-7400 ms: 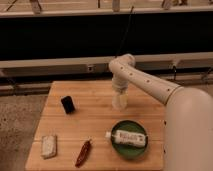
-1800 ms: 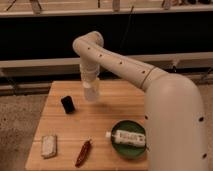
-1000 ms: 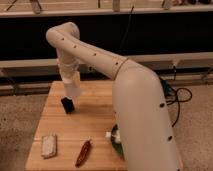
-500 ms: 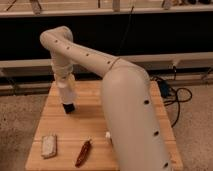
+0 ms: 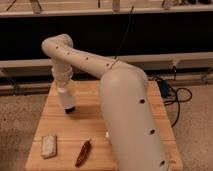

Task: Place the ceramic cup over the eraser

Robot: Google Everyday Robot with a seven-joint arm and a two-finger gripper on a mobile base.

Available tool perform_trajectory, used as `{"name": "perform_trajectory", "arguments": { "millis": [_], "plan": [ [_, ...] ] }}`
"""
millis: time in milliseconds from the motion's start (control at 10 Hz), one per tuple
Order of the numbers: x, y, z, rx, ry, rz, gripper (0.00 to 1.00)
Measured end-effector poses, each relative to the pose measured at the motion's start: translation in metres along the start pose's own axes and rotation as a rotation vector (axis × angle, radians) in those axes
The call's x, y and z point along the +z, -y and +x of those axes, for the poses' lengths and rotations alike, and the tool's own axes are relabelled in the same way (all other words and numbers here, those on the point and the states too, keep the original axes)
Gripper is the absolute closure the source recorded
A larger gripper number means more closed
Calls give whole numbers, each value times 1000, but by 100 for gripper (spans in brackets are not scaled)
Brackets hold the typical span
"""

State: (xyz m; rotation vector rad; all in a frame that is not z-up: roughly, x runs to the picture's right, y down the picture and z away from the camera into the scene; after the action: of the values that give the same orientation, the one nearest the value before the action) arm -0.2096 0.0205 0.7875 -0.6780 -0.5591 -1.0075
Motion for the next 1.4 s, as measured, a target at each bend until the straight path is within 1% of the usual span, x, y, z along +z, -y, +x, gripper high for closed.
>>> {"name": "perform_trajectory", "arguments": {
  "millis": [100,200,300,500,600,700,900,1000,1300,1400],
  "plan": [
    [8,0,2,0,0,4,99],
    [16,0,5,-3,-3,5,95],
    [28,2,8,-8,-7,4,84],
    [38,1,15,-7,-13,9,65],
    [41,1,19,-4,-15,13,56],
    [45,1,23,0,-16,16,44],
    [51,2,30,6,-16,18,25],
    [53,2,33,9,-14,19,20],
    [57,3,38,5,-2,27,20],
    [56,1,38,8,-6,23,20]
  ]
}}
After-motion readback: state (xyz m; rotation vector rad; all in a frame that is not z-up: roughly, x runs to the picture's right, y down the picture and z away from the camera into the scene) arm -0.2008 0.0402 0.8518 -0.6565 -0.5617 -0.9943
